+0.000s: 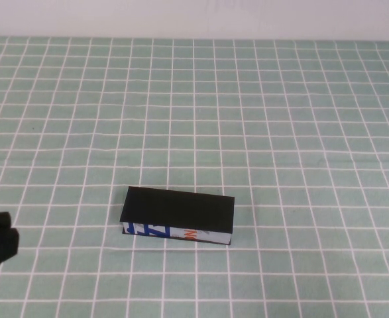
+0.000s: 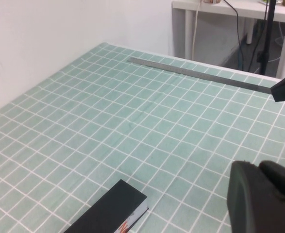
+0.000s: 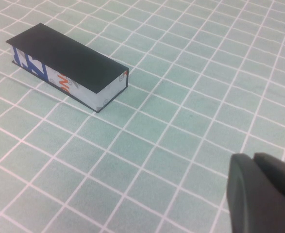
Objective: Return glasses to glasses case
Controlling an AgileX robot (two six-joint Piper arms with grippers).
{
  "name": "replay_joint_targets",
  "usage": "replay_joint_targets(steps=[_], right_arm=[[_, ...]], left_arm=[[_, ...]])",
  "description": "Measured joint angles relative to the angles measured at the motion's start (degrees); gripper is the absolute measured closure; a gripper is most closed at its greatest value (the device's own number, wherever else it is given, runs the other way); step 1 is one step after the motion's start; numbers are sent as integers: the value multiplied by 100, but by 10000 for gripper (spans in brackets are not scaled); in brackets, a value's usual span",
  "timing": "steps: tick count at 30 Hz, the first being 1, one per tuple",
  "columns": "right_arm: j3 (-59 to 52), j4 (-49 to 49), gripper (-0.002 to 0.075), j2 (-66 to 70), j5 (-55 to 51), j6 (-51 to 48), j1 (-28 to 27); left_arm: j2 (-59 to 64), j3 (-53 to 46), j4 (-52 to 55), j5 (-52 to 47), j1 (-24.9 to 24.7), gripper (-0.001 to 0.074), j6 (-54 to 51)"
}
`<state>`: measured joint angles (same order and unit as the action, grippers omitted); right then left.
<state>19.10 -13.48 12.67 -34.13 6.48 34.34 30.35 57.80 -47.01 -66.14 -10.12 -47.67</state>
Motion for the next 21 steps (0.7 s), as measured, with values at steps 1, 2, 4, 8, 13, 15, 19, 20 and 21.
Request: replay_joint_targets(steps=[1, 2, 4, 8, 13, 15, 19, 20, 21], right_arm=[[0, 0, 738, 0, 0, 0, 0], [0, 0, 738, 0, 0, 0, 0], [0, 0, 738, 0, 0, 0, 0], [0, 0, 738, 0, 0, 0, 0], [0, 0, 738, 0, 0, 0, 0], [0, 0, 738, 0, 0, 0, 0], [0, 0, 738, 0, 0, 0, 0], [0, 0, 738, 0, 0, 0, 0], [0, 0, 738, 0, 0, 0, 0]], left_arm=[[0, 0, 11, 0, -9, 737, 0], [0, 0, 11, 0, -9, 737, 0], [0, 0, 11, 0, -9, 737, 0], [0, 0, 243, 76, -9, 737, -113], [-53, -326, 519, 1163, -9, 737, -168], [-168, -764, 571, 2006, -9, 737, -120], [-679, -1927, 1336, 3913, -9, 737, 695], [-866, -2268, 1768, 4276, -9, 737, 1141], [-1077, -2538, 2268, 4543, -9, 737, 1657]])
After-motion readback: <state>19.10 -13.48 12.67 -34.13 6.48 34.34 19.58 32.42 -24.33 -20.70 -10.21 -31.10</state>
